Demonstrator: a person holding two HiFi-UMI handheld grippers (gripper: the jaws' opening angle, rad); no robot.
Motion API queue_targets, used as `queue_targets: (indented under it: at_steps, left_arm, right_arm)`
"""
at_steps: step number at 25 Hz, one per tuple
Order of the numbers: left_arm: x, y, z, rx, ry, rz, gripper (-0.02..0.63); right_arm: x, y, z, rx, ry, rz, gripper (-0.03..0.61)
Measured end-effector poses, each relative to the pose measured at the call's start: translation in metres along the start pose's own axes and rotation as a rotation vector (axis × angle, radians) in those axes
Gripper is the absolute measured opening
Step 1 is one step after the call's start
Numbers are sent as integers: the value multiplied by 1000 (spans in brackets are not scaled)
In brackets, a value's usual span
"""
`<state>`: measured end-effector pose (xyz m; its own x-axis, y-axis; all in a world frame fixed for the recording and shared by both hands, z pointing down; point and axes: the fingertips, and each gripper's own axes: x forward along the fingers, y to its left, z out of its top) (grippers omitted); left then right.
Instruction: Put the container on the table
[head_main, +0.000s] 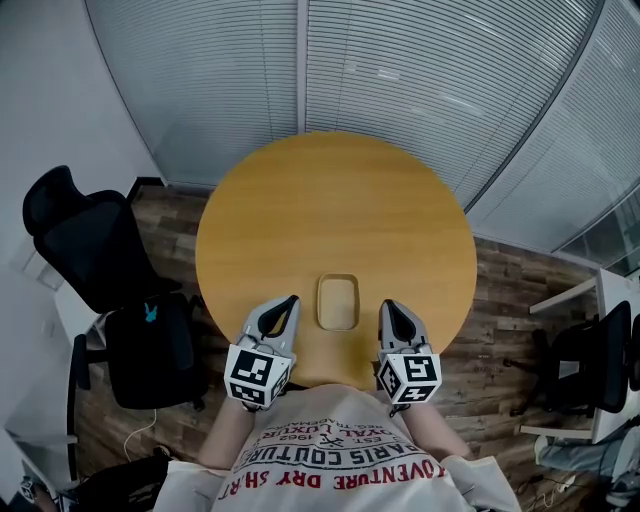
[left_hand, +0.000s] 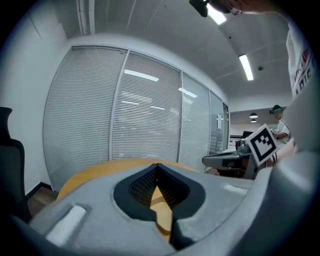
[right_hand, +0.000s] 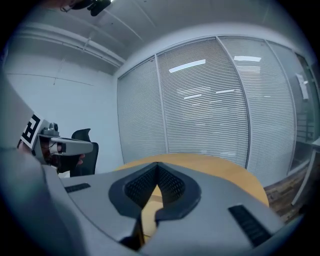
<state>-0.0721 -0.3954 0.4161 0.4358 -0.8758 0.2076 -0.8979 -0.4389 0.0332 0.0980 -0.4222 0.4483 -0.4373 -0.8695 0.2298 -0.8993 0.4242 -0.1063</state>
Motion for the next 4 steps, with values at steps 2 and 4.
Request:
queue_targets:
  at_steps: [2,4]
  left_arm:
    - [0,1,0,1,-2,1,-2]
    - [0,3,1,2,-4,2,-2]
  right_arm:
    - [1,1,0,-10,0,1,6]
    - [2,3,-1,-15,1,3,6]
